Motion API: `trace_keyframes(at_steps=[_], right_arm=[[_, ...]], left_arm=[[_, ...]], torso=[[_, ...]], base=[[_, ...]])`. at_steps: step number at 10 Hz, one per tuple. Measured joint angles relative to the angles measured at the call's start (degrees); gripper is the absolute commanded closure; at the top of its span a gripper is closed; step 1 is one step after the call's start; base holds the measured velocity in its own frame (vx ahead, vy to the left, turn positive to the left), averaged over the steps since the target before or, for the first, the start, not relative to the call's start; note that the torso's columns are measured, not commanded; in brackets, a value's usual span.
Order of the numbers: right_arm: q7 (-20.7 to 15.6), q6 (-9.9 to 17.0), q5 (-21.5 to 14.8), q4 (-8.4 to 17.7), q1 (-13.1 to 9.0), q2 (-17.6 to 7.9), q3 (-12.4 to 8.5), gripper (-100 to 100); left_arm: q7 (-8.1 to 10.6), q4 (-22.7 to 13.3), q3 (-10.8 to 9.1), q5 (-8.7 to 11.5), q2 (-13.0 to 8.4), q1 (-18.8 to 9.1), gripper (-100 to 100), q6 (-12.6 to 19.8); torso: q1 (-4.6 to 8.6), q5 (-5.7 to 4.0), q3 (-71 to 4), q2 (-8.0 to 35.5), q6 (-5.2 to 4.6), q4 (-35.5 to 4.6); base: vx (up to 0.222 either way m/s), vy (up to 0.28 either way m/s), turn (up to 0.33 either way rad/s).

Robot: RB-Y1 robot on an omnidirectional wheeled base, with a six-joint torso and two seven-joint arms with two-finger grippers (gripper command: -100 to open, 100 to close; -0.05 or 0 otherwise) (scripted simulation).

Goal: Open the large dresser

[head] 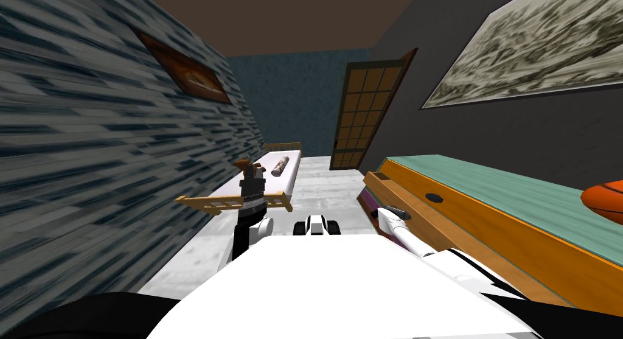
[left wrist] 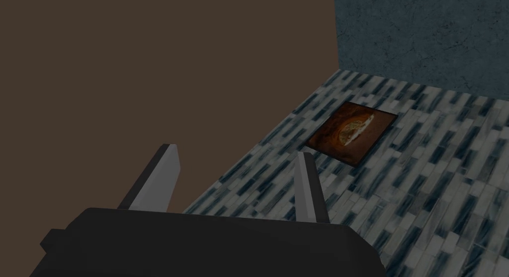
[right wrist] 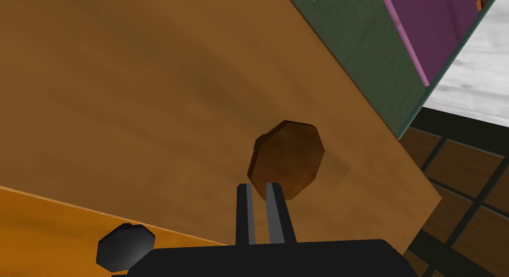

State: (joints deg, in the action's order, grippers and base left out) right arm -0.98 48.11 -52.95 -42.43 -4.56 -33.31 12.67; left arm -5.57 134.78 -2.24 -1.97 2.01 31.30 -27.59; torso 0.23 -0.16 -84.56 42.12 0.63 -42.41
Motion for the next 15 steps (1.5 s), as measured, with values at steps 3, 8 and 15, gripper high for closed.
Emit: trace_keyframes(at_steps=[3,8,15], right_arm=[[-0.6,4.9,3.6,-2.9,1.2,-0.1,1.2,100],[-1.5,14.0,10.7,-8.1,3.3,-0.3,3.6,100],[-2.7,21.2,14.6,-11.7,4.2,0.0,5.0,100]], left_arm=[[0.0,0.0,0.0,0.0,0.0,0.0,0,0.0],[0.0,0.0,0.0,0.0,0.0,0.0,0,0.0],[0.0,0.0,0.01,0.0,0.0,0.0,0,0.0]], torso=[[-0.19,0.06,-0.1,-0.1,-0.02,0.0],[-0.02,0.01,-0.1,-0.2,0.12,0.0],[-0.18,-0.06,-0.1,-0.2,-0.34,0.2]], base=[[-0.098,-0.023,0.269],[-0.086,-0.006,0.222],[-0.002,0.108,0.09]])
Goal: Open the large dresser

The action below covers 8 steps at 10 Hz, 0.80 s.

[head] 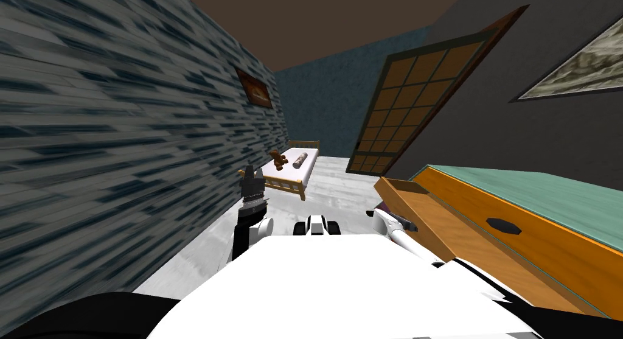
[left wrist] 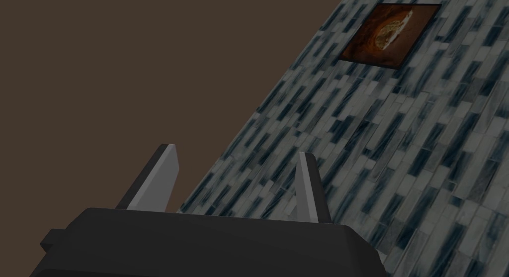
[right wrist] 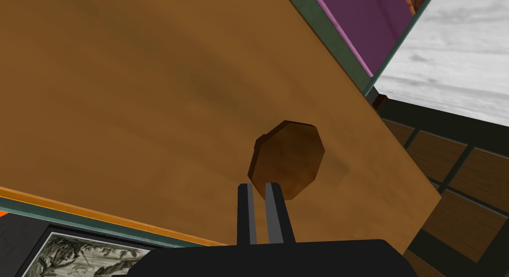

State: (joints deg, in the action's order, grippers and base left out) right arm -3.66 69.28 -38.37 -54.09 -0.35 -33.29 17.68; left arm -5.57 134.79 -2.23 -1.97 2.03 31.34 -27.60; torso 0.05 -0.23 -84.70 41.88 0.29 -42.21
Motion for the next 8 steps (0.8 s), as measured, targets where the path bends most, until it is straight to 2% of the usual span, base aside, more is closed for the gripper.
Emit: trace_keyframes(at_steps=[1,2,4,5,8], right_arm=[[-0.2,0.4,0.1,0.0,-0.3,0.4,0.1,100],[-0.3,0.5,0.2,0.1,-0.3,0.6,0.2,-100],[-2.4,0.6,1.6,-0.8,-1.3,-0.8,-0.4,-100],[-3.4,0.5,2.1,-0.5,-2.3,-1.3,-0.6,-100],[-6.4,1.8,3.7,-3.9,-2.2,-2.9,-1.3,-100]], left_arm=[[0.0,0.0,0.0,0.0,0.0,0.0,0,0.0],[0.0,0.0,-0.01,0.0,0.0,0.0,0,0.0],[0.0,0.0,-0.02,0.0,0.0,0.0,0,0.0],[0.0,0.0,-0.02,0.0,0.0,0.0,0,0.0],[0.0,0.0,-0.02,0.0,0.0,0.0,0,0.0]], torso=[[0.21,0.02,0.0,0.0,0.09,-0.1],[0.56,0.1,0.1,0.3,-0.08,-0.1],[0.17,0.18,0.3,0.6,-0.27,-0.2],[-0.01,0.22,0.2,0.5,-0.29,-0.1],[-0.1,0.24,0.1,0.4,-0.29,-0.1]], base=[[0.023,0.106,-0.012],[-0.029,0.057,-0.042],[-0.049,0.043,-0.037],[-0.028,0.019,-0.009],[-0.033,0.031,-0.027]])
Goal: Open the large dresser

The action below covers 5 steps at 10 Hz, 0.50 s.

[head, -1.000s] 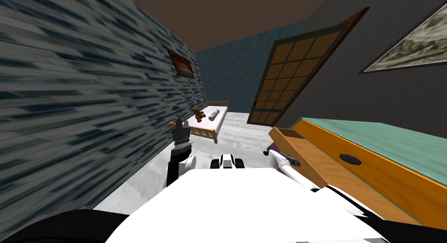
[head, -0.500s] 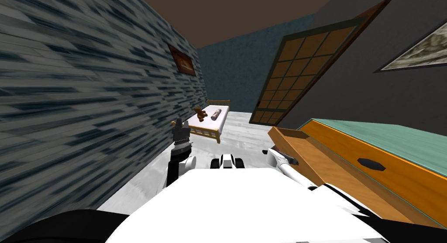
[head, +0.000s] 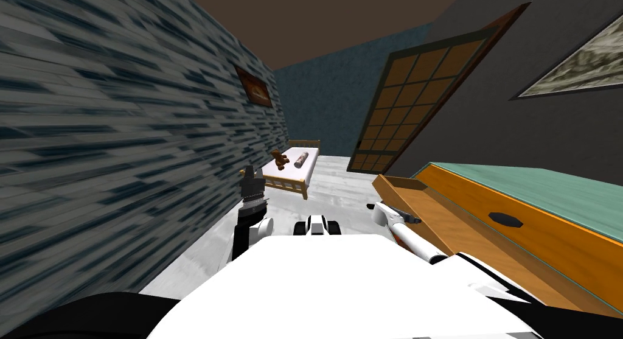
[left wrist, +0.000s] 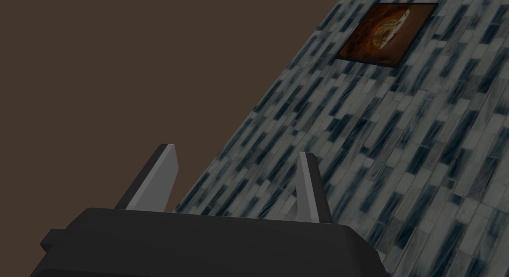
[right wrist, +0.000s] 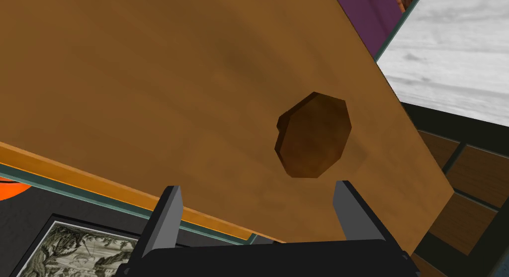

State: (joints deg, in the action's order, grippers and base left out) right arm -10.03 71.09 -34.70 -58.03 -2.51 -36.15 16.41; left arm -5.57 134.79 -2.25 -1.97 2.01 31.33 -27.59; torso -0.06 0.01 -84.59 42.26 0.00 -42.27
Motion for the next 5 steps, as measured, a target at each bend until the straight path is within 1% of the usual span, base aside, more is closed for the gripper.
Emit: trace_keyframes(at_steps=[1,2,3,4,5], right_arm=[[-1.0,0.3,0.5,-0.8,-0.2,-0.5,-0.2,-100],[-1.7,-0.2,0.9,0.6,-1.6,-0.9,-0.3,-100],[-2.4,-0.1,1.4,-0.3,-1.6,-1.4,-0.5,-100],[-3.6,-0.3,2.2,-0.5,-2.3,-2.3,-0.9,-100],[-4.7,0.1,2.8,-1.7,-2.2,-2.8,-1.2,-100]], left_arm=[[0.0,0.0,0.0,0.0,0.0,0.0,0,0.0],[0.0,0.0,0.0,0.0,0.0,0.0,0,0.0],[0.0,0.0,0.0,0.0,0.0,0.0,0,0.0],[0.0,0.0,0.0,0.0,0.0,0.0,0,0.0],[0.0,0.0,0.0,0.0,0.0,0.0,0,0.0]], torso=[[0.0,0.0,0.0,0.0,0.0,0.0],[0.04,-0.01,0.0,0.0,0.01,0.0],[0.09,-0.03,0.0,0.0,-0.01,0.0],[0.06,-0.01,0.0,0.1,-0.01,0.0],[0.06,-0.02,0.0,0.1,0.0,0.0]], base=[[-0.027,0.039,-0.027],[-0.022,0.026,-0.004],[-0.04,0.038,-0.045],[-0.038,0.034,-0.021],[-0.014,0.013,-0.001]])
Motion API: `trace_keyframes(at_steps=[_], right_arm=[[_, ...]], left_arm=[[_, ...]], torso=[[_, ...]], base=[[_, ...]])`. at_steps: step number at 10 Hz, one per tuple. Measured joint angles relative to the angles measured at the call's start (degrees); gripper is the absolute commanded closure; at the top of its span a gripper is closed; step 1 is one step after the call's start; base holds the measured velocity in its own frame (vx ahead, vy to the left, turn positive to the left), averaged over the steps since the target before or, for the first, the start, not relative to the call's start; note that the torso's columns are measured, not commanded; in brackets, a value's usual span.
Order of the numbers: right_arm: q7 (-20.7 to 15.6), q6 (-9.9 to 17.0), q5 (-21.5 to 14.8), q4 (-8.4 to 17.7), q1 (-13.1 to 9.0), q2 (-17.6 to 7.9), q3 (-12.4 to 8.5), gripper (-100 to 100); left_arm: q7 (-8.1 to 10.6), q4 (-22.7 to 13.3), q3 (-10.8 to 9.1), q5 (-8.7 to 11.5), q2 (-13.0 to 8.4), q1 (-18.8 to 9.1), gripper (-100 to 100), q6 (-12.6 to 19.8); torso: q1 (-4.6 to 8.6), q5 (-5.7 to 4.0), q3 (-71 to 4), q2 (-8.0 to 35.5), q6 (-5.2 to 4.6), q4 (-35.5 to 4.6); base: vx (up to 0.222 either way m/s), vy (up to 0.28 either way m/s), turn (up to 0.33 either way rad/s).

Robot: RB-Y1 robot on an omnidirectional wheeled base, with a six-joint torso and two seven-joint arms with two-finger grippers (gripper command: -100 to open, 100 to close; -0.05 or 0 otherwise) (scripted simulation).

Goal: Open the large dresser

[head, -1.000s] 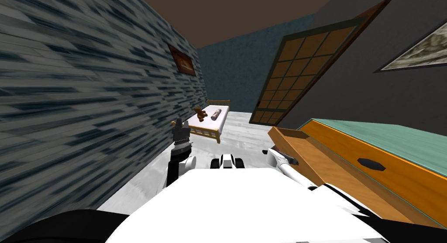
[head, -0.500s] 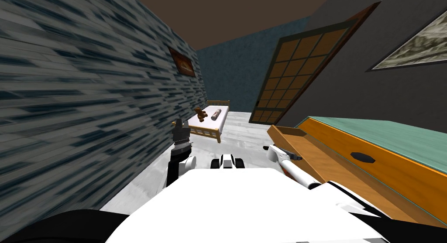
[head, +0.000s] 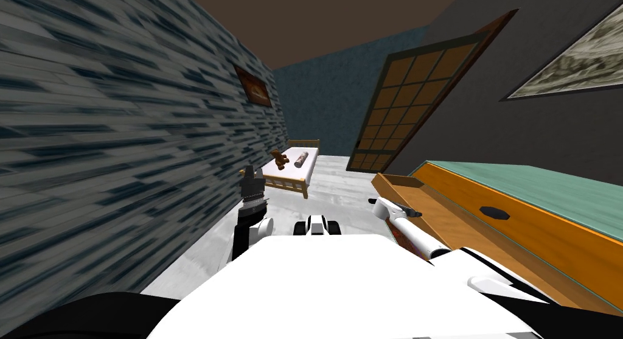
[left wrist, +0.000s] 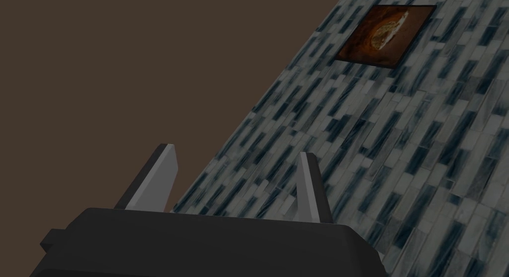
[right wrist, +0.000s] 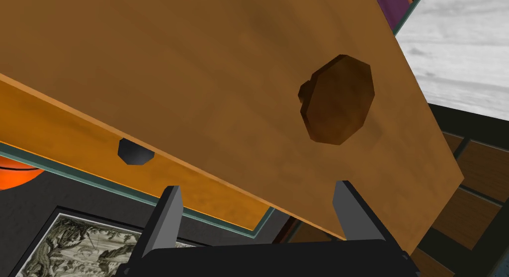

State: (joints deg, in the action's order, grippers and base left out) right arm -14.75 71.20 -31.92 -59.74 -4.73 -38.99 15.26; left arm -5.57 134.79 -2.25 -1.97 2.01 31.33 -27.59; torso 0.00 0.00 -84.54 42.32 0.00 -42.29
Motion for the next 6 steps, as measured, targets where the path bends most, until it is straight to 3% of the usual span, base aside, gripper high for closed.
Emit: trace_keyframes(at_steps=[1,6], right_arm=[[-0.2,0.2,0.0,-0.2,0.0,0.0,0.0,0],[-0.2,0.1,0.0,-0.2,0.0,0.0,0.0,0]], left_arm=[[0.0,0.0,0.0,0.0,0.0,0.0,0,0.0],[0.0,0.0,0.0,0.0,0.0,0.0,0,0.0]], torso=[[0.06,-0.02,0.0,-0.1,0.0,0.0],[-0.01,0.01,0.0,0.0,0.0,0.0]], base=[[0.0,0.0,0.0],[0.0,0.0,0.0]])
